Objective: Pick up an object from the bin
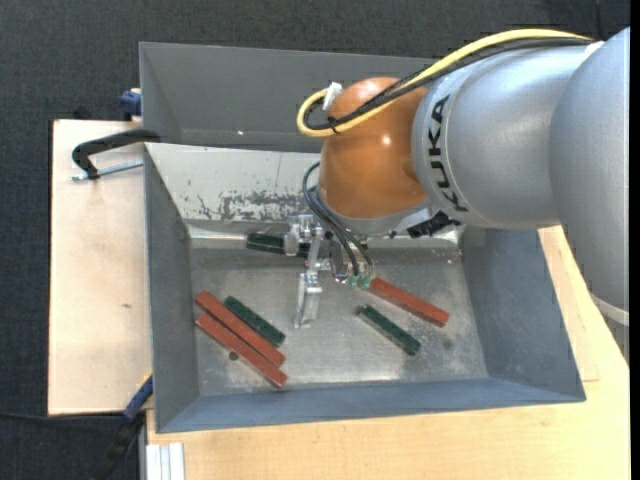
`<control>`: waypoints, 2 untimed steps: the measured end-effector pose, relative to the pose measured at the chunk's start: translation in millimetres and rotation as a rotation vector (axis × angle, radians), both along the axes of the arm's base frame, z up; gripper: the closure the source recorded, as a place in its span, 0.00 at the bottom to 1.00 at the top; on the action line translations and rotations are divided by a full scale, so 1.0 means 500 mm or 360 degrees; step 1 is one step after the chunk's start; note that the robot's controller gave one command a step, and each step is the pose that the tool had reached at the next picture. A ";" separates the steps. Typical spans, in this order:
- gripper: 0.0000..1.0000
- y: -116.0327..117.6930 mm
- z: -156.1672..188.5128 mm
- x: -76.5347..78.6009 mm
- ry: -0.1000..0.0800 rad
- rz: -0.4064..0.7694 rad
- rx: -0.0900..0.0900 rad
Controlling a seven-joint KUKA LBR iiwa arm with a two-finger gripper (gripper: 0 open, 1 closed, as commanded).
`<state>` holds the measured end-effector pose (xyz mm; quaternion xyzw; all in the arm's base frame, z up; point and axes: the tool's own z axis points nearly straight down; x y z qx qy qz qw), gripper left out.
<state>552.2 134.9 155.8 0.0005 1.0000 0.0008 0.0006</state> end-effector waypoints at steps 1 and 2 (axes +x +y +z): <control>0.00 0.067 -0.076 -0.054 -0.0016 0.0014 -0.0001; 0.00 0.145 -0.158 -0.120 0.0005 0.0053 0.0001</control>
Offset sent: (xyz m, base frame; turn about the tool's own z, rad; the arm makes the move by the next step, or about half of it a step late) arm -0.0582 0.0695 -0.0782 -0.0293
